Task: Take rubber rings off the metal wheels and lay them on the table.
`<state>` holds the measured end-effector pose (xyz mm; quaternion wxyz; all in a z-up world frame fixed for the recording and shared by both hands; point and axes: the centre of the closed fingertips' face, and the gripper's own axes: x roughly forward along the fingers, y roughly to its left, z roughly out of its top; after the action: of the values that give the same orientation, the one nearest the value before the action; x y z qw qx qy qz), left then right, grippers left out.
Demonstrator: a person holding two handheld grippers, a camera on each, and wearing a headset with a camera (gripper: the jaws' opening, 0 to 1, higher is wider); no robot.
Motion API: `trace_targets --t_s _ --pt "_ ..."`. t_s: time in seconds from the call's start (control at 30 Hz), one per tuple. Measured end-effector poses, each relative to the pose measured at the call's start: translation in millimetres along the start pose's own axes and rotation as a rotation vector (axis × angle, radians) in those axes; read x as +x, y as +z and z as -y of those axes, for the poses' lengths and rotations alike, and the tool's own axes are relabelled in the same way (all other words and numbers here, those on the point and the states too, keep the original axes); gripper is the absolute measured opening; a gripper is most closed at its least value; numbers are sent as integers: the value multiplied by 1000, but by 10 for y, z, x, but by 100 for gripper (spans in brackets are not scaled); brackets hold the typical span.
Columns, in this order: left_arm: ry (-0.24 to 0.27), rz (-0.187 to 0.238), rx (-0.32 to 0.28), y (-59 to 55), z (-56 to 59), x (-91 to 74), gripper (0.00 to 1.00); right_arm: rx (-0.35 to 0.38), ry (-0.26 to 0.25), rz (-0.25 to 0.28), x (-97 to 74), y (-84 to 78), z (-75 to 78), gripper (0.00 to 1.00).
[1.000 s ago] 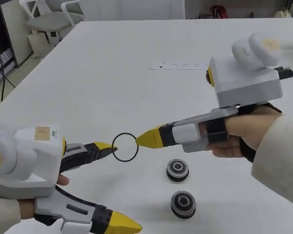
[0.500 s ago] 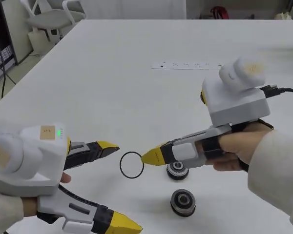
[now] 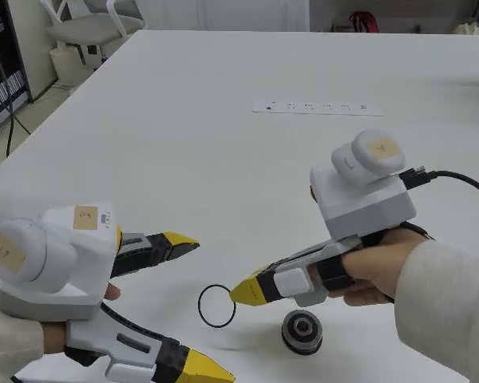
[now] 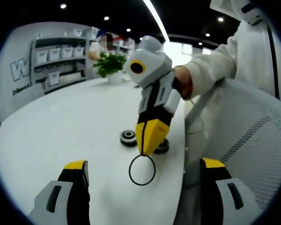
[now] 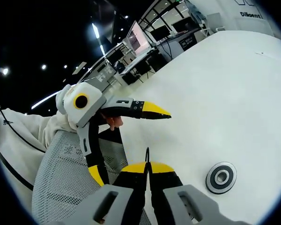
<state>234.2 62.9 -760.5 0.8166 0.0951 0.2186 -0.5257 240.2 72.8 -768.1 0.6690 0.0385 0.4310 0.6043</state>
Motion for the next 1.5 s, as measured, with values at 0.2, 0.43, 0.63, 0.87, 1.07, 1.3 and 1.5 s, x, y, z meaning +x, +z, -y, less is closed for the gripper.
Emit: trace_targets --t_s 0.2,0.43,0.63,0.87,1.07,1.3,1.5 --pt "-5 -7 0 -17 9 5 100 -5 -18 -18 40 -69 75 0" --pt "-5 -10 0 -23 4 -1 100 -9 -38 -31 91 -128 140 0" --pt "-5 -11 0 -23 4 -2 100 -10 -60 -39 112 -163 208 0" --pt "-6 -12 -1 -32 2 -3 100 -25 -90 -56 113 -215 284 0" --pt "-7 -16 -3 -45 2 -7 100 -18 -110 -63 112 -237 337 0" --pt "-12 -25 -3 -72 7 -5 100 -50 -136 -87 126 -289 384 0" --pt "-16 -24 -5 -81 -3 -1 100 -47 -138 -85 128 -301 401 0"
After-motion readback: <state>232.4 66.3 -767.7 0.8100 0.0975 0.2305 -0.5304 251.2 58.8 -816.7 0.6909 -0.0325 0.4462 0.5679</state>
